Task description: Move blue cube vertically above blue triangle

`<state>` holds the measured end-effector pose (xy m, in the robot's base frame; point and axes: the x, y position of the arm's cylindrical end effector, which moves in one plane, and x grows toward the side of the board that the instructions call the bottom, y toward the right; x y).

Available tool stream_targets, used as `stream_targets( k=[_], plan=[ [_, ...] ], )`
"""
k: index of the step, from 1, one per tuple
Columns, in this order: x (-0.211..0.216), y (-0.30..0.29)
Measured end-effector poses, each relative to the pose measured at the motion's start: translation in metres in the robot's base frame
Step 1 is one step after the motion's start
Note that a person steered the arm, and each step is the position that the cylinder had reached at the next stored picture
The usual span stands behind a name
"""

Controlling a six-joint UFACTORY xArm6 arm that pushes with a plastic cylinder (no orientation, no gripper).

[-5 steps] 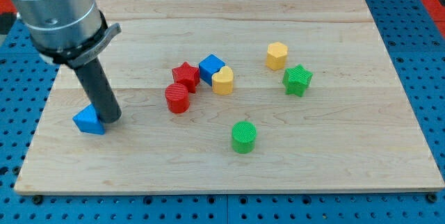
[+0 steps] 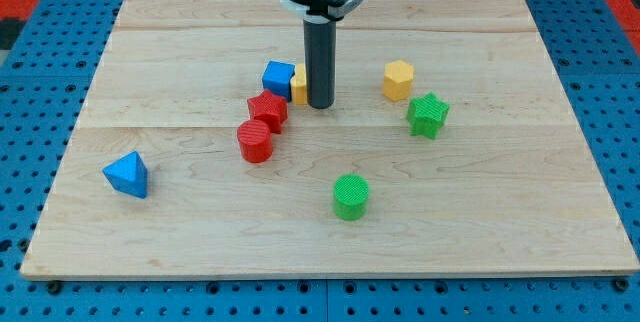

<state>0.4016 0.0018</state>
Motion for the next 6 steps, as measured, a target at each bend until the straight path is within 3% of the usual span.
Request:
stream_targets(
  k=[2, 3, 5, 6],
  plan=[
    [-0.038, -0.078],
    [-0.066, -0.086],
    [-0.027, -0.141],
    [-0.046, -0.145]
  ],
)
